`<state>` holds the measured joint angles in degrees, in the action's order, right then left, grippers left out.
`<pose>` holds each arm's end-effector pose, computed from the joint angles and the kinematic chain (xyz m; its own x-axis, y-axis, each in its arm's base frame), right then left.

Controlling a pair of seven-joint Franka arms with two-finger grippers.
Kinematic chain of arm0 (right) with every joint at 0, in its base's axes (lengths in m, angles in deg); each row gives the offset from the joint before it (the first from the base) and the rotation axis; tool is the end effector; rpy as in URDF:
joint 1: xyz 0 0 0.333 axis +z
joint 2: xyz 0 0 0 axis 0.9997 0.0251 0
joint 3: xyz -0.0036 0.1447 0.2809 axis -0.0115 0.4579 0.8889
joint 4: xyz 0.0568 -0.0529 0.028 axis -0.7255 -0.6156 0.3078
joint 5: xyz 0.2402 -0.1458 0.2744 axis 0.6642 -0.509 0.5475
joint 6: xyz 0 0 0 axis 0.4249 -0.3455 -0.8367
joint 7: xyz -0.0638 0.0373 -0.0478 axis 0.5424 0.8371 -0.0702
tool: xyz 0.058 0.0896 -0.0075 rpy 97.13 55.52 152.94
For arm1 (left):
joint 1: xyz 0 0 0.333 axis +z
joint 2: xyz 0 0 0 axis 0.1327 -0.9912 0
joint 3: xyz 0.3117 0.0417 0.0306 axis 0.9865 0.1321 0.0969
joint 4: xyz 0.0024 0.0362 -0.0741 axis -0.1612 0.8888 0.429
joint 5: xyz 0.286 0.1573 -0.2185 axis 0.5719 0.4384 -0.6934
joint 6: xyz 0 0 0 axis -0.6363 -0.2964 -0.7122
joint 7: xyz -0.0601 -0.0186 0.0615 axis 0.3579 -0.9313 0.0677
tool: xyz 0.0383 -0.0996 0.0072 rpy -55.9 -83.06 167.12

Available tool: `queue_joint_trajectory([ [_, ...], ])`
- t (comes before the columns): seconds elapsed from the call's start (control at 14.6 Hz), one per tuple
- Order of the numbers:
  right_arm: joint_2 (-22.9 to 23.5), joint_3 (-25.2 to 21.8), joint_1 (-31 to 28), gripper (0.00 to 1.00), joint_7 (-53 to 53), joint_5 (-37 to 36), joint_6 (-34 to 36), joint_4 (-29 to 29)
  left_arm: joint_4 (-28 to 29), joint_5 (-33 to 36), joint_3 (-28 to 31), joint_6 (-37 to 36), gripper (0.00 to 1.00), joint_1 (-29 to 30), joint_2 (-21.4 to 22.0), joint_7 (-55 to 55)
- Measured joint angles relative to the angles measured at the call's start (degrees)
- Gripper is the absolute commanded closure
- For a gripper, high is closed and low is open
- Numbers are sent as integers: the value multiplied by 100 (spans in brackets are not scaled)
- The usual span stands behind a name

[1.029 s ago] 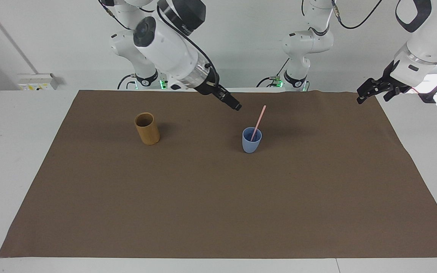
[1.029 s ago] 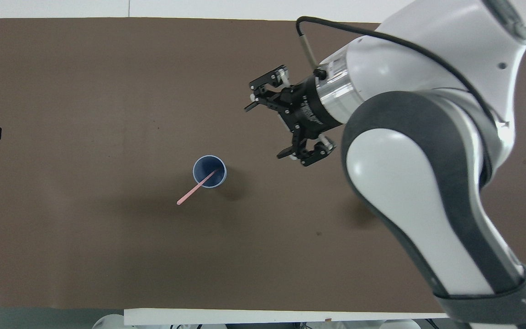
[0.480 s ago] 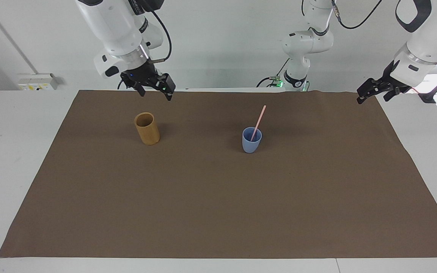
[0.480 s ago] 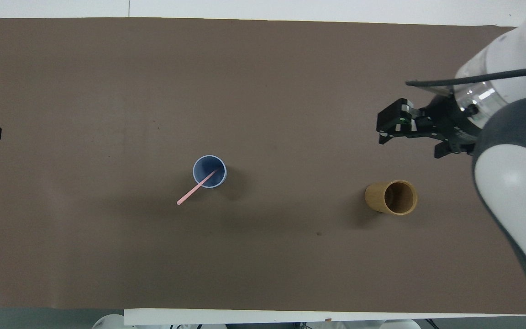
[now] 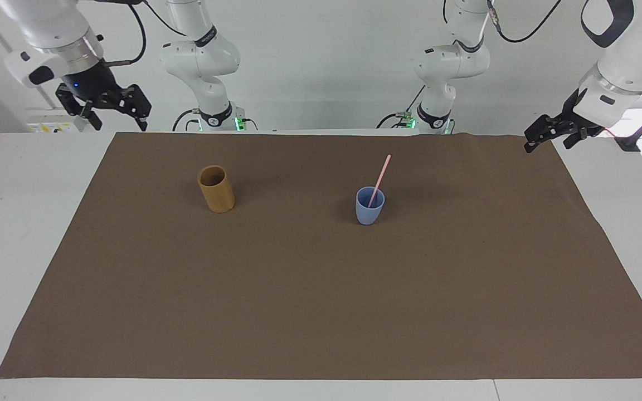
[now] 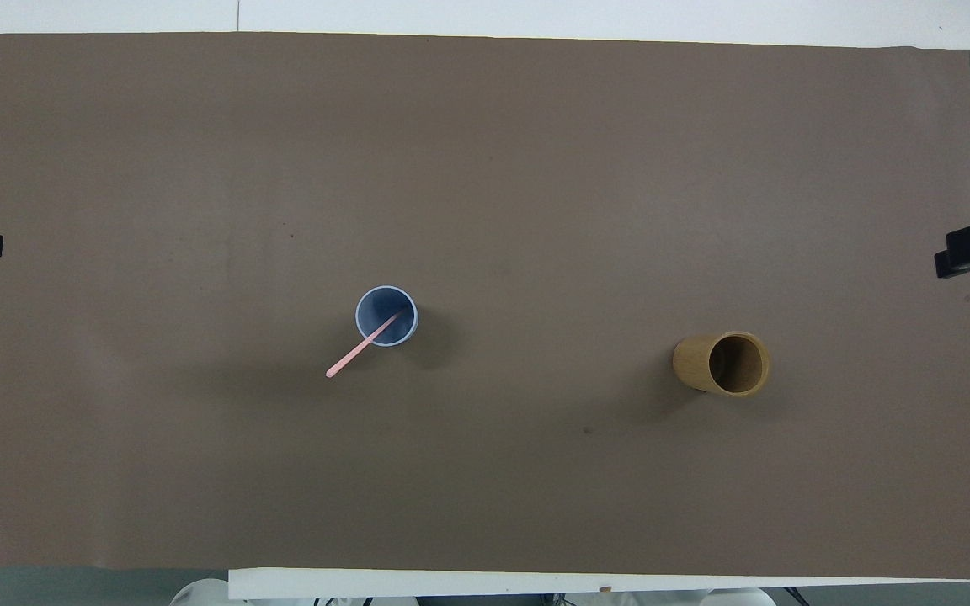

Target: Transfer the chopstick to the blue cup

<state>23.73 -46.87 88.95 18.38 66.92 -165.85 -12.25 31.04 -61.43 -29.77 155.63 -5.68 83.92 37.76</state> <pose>0.5183 -0.0452 0.6616 0.9988 -0.0040 -0.0489 -0.0024 -0.9995 0.0331 0.5385 -0.0197 0.6273 0.9910 -0.0019 -0.1337 -0.0043 -0.9998 -0.0174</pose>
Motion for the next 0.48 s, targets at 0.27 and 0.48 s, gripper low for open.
queue_joint_trajectory([
  [0.27,132,84,-18,1,-110,-127,81,69,0,0,0,0,0,0,0,0],
  [0.48,146,98,-118,1,-110,-4,141,104,0,0,0,0,0,0,0,0],
])
